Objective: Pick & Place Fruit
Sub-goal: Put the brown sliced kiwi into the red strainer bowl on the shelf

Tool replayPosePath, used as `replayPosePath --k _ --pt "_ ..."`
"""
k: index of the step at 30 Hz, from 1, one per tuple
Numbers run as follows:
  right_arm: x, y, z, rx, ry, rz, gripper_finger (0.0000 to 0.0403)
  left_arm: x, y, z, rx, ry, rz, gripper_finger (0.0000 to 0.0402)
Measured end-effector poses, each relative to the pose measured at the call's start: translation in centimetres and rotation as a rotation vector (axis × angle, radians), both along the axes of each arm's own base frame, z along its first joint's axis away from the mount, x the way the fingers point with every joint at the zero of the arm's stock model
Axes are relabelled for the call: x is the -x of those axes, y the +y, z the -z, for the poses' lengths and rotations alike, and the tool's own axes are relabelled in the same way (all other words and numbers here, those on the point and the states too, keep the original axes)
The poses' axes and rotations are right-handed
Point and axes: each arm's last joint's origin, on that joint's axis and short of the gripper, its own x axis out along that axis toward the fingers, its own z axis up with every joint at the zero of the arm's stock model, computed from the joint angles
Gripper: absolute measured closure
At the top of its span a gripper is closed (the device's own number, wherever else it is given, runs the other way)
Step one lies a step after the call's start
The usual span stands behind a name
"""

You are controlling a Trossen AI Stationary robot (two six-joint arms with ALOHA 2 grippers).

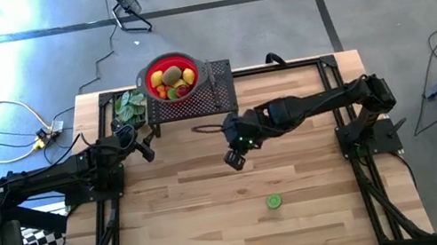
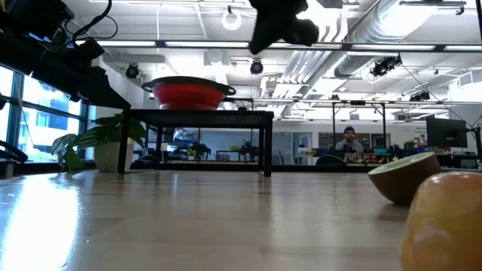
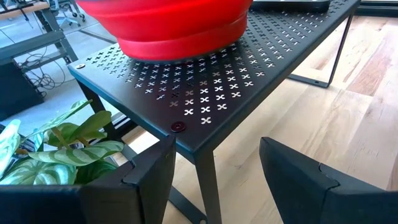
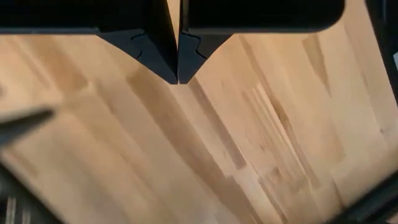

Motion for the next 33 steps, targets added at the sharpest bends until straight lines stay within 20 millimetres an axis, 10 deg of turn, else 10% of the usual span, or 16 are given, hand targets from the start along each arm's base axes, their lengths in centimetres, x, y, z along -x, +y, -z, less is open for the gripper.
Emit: replayPosePath --k 33 --pt "4.2 7.0 1.6 -0.462 0.386 0.472 0.0399 0.0 0.0 0.0 0.000 0.000 0.000 0.0174"
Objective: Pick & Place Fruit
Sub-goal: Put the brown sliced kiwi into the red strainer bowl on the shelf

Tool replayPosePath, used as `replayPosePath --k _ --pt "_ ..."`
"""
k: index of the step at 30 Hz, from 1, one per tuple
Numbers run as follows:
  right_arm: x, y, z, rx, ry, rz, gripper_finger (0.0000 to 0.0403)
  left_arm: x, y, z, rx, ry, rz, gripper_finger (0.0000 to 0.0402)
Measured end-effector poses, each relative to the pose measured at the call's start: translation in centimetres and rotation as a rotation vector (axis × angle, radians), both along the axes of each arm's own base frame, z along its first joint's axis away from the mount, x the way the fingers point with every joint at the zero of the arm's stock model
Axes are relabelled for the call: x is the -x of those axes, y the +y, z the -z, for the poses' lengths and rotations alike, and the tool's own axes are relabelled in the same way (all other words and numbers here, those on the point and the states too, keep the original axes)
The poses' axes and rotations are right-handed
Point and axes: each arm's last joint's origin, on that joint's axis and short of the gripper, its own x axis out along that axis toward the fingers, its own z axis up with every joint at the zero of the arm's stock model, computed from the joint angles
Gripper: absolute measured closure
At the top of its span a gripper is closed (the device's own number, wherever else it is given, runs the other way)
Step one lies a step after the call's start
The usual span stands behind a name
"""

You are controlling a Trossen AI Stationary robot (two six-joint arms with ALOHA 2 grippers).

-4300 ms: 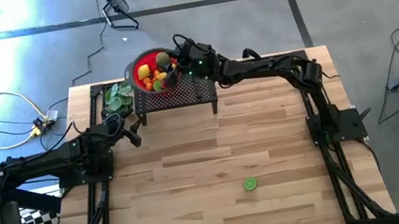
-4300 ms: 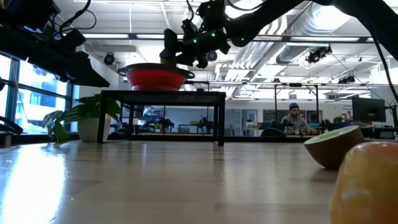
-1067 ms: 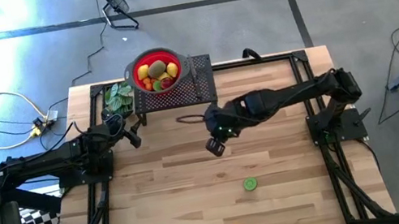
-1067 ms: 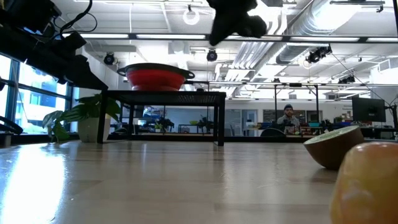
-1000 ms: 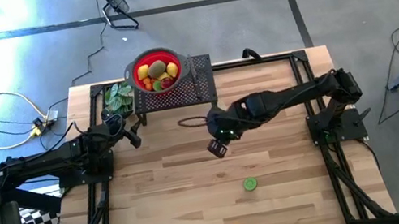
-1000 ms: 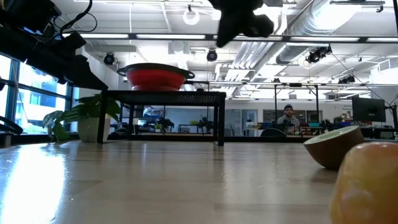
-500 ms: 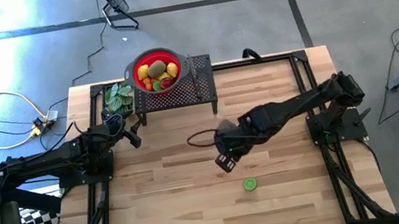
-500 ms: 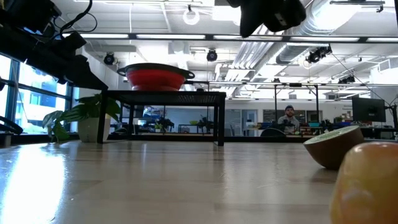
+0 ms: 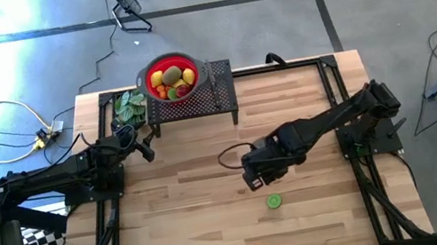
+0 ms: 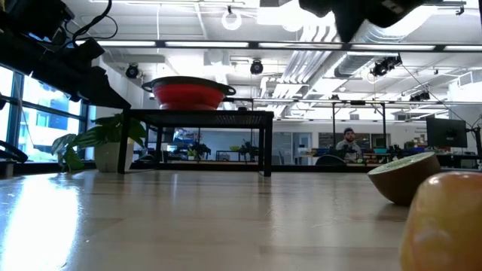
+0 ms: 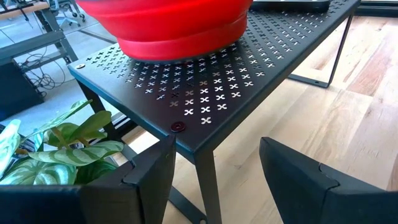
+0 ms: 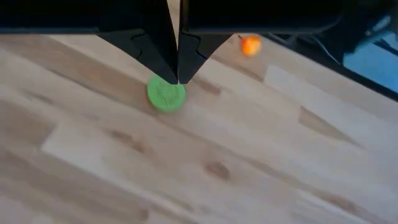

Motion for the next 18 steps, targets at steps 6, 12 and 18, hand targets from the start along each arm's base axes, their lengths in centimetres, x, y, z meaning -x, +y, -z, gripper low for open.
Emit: replayPosePath --k 6,12,18 --pt "0.8 1.1 0.1 0.007 0.044 -0.053 0.0388 0.0 0.0 0.0 0.000 0.000 0.000 0.0174" --pt "1.1 1.8 0.1 0.063 0.031 -0.080 0.0316 0.0 0.0 0.0 0.000 0.000 0.000 0.0174" --pt "1.2 2.4 0.1 0.112 0.015 -0.090 0.0200 0.0 0.0 0.0 0.000 0.001 0.000 0.0174"
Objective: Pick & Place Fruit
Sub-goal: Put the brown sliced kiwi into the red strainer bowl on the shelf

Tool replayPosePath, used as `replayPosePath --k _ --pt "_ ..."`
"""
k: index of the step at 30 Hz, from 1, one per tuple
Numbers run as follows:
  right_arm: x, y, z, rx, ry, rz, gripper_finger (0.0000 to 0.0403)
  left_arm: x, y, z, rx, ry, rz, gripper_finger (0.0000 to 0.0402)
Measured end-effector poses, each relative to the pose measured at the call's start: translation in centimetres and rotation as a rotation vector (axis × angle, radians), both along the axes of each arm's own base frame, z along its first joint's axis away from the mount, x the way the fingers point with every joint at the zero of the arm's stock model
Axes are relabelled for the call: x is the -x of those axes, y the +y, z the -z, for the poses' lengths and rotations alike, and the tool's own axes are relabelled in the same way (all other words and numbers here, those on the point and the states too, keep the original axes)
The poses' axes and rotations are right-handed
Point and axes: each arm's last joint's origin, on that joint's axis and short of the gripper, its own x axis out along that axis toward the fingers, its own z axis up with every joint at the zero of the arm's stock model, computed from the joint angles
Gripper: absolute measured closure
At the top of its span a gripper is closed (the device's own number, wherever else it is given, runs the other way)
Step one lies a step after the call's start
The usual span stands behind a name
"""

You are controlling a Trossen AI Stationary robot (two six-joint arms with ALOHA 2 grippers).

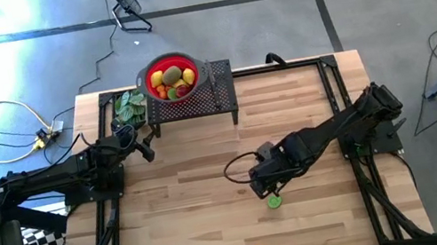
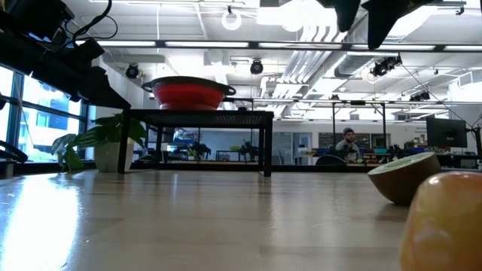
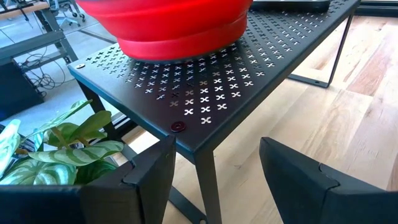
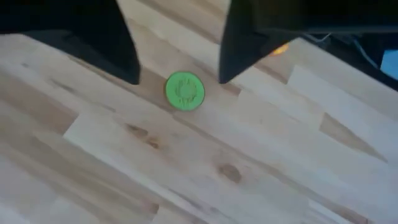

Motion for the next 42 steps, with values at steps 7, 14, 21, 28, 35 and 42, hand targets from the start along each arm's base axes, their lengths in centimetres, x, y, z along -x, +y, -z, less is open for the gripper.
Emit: replayPosePath --k 7,14,21,28,35,42 --pt "0.2 0.5 0.0 0.062 -0.020 -0.016 0.0091 0.0 0.0 0.0 0.000 0.000 0.000 0.0174" --pt "0.4 1.1 0.0 0.078 -0.022 -0.127 0.0066 0.0 0.0 0.0 0.000 0.000 0.000 0.0174" --pt "0.3 1.1 0.1 0.092 -0.026 -0.127 0.0074 0.0 0.0 0.0 0.000 0.000 0.000 0.0174" --pt "-0.5 1.8 1.8 0.087 0.022 -0.170 0.0076 0.0 0.0 0.0 0.000 0.000 0.000 0.0174" --pt "-1.4 2.8 3.6 0.073 0.053 -0.194 0.0076 0.0 0.0 0.0 0.001 0.001 0.000 0.0174" --pt "-2.0 3.9 5.7 0.083 0.106 -0.240 0.0076 0.0 0.0 0.0 0.001 0.001 0.001 0.0174"
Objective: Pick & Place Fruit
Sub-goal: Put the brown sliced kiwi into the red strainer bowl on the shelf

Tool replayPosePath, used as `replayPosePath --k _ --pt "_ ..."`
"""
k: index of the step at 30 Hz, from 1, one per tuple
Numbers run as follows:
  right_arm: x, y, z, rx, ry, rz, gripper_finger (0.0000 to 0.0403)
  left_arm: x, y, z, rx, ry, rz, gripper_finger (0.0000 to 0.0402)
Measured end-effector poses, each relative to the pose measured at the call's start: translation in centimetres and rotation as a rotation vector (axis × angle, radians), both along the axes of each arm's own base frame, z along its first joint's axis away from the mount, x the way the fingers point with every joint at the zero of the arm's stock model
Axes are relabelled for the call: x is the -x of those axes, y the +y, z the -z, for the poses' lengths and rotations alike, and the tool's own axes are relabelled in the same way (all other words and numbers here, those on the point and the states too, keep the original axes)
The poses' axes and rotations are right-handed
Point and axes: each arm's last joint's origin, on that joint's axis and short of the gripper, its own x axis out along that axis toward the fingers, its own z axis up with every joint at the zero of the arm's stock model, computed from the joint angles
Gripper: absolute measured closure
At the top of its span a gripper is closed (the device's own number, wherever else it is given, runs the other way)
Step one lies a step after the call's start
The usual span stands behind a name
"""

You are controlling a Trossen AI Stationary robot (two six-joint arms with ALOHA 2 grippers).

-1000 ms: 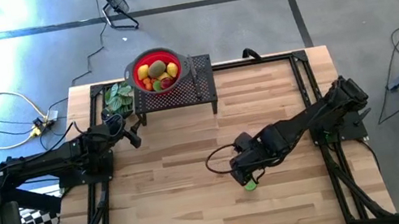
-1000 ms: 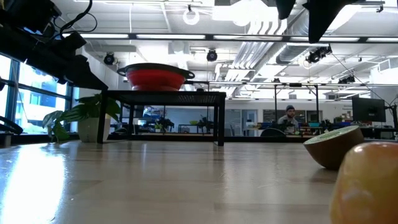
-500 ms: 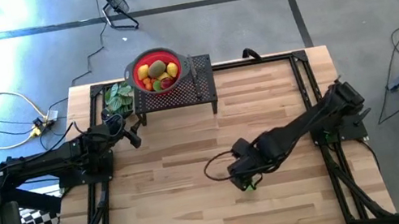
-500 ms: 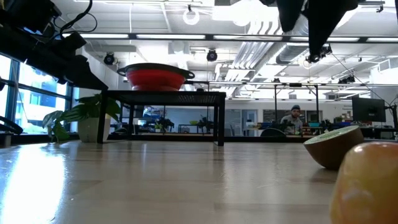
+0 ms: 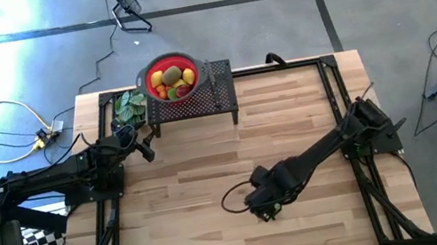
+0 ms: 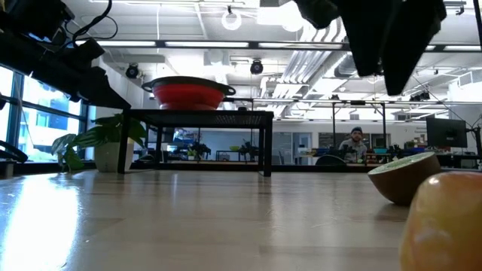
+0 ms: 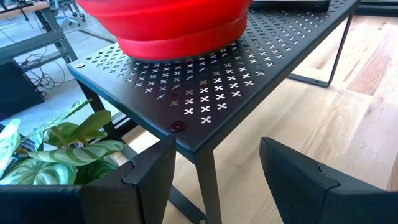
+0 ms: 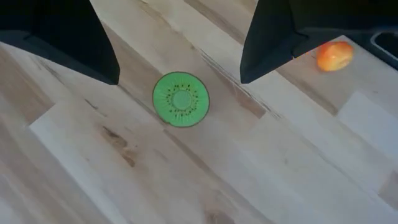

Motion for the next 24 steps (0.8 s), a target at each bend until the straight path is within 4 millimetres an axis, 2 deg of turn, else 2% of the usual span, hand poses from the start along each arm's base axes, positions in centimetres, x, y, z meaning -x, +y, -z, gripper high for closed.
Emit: replayPosePath --k 12,24 --pt "-0.8 0.9 3.2 0.017 0.085 -0.032 0.0076 0.0 0.0 0.0 0.000 0.000 0.001 0.0174" --pt "-1.2 1.1 4.1 0.029 0.096 -0.042 0.0076 0.0 0.0 0.0 0.001 0.000 0.002 0.0174"
